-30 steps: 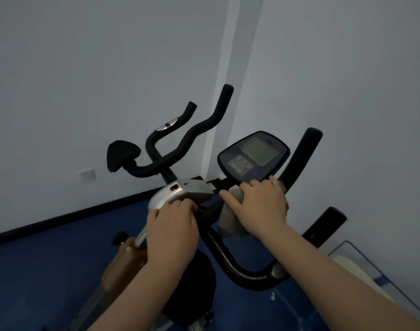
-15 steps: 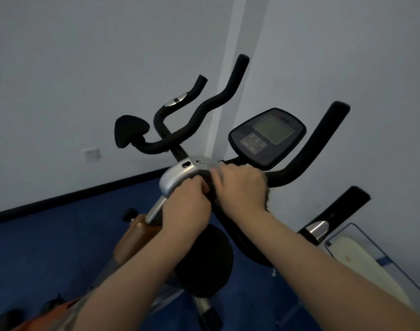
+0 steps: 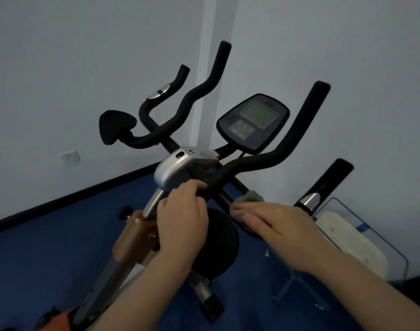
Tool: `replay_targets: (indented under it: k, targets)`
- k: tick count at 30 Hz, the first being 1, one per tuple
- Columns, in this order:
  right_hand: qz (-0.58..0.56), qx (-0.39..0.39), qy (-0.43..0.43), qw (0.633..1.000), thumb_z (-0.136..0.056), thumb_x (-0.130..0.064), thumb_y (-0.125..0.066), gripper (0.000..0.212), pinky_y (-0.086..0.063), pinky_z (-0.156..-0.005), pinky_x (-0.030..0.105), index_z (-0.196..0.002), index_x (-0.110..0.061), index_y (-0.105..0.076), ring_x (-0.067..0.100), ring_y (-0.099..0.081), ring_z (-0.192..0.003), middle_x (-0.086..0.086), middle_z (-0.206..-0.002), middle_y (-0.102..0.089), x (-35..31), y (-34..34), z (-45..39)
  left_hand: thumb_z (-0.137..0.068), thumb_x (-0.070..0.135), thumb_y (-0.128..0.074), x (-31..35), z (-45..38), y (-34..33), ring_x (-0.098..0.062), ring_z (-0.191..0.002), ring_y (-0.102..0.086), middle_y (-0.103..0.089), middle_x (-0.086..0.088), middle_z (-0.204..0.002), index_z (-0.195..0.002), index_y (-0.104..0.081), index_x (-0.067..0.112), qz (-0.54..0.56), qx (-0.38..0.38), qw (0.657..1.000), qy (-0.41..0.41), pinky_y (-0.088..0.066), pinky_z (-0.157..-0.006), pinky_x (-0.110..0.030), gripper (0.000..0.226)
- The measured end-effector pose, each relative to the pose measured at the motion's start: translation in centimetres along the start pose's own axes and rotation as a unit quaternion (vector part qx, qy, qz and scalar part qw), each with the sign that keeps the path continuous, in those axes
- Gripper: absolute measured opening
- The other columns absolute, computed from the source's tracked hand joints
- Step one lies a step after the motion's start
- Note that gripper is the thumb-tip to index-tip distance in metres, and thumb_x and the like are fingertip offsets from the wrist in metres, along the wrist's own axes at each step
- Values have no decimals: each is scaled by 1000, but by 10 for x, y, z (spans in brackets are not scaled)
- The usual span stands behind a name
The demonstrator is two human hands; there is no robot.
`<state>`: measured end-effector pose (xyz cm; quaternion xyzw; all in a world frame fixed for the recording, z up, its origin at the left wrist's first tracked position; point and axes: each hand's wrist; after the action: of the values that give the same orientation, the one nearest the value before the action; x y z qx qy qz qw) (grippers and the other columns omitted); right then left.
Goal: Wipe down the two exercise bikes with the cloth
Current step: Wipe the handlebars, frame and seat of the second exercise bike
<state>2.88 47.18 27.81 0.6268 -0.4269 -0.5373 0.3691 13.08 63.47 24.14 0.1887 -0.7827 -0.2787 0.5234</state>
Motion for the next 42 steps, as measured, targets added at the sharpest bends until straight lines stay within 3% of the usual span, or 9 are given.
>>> replay_targets:
  k: [6,10,14,19,25,29,35,39,42]
  targets:
    - [95,-91,-57,990,-105,-43,-23,49,-32,-105,21,-152,-29,-27,7,-41,-133,-12,-153,-34,0,-12,-25,-90,13,-42,-1,0,-1,-6,-74,-43,-56,11,-81,-111,-60,30,15,4,1000,-4,-35,-76,-33,33]
    - [174,-52,-44,982,-106,-37,-23,42,-44,-83,34,-144,-24,-36,20,-57,-107,-4,-127,-56,-4,-22,-33,-89,12,-41,0,0,-4,-2,-70,-42,-56,11,-78,-108,-61,30,13,21,1000,-3,-28,-75,-28,33]
    - [182,-75,32,980,-104,-38,-30,48,-43,-93,35,-151,-26,-30,16,-52,-110,-11,-141,-47,10,-10,11,-87,15,-38,0,0,-6,-10,-71,-50,-57,9,-74,-104,-62,30,0,41,999,2,-26,-76,-27,34]
    - [138,-2,-63,988,-106,-34,-29,42,-50,-86,38,-146,-25,-37,18,-56,-111,-5,-134,-55,-6,-33,-31,-86,10,-42,6,4,-8,-14,-94,-56,-64,8,-94,-103,-65,25,-38,70,997,-7,-21,-90,-23,33]
    - [114,-24,97,988,-101,-31,-44,35,-51,-81,43,-131,-24,-59,23,-63,-98,-4,-135,-58,14,-3,7,-82,6,-59,35,16,-15,-13,-102,-57,-65,12,-100,-96,-66,28,-78,82,993,-40,-18,-92,-24,27]
    - [195,38,-48,979,-103,-31,-33,32,-41,-75,33,-129,-26,-53,21,-61,-92,-3,-107,-63,2,-25,-14,-89,14,-55,47,19,-21,-5,-102,-55,-65,18,-98,-95,-65,33,-102,29,994,-35,-19,-108,-32,22]
    - [230,72,201,949,-92,-25,-52,21,-45,-81,36,-101,-21,-70,19,-61,-90,-4,-98,-65,55,20,20,-90,19,-54,46,21,-13,-9,-104,-55,-63,17,-103,-100,-64,35,-138,-19,989,-51,-21,-98,-27,21]
    - [164,261,82,948,-89,-19,-59,15,-38,-88,36,-93,-18,-74,24,-61,-98,-1,-99,-67,81,36,21,-98,23,-44,65,18,-31,-7,-118,-48,-60,17,-117,-112,-61,34,-122,-112,983,-81,-13,-109,-29,25]
    - [127,258,128,949,-91,-17,-58,18,-41,-94,40,-102,-17,-73,23,-59,-107,-1,-107,-67,55,-24,44,-102,35,-33,68,17,-41,-11,-123,-45,-59,12,-121,-118,-57,30,-236,-174,947,-130,-10,-114,-35,29]
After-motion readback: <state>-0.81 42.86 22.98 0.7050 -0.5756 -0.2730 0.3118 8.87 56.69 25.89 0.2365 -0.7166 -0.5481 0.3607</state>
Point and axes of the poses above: each hand's wrist, its own z-axis away from the middle knuckle, its own y-axis out of the back of the hand, x = y × z
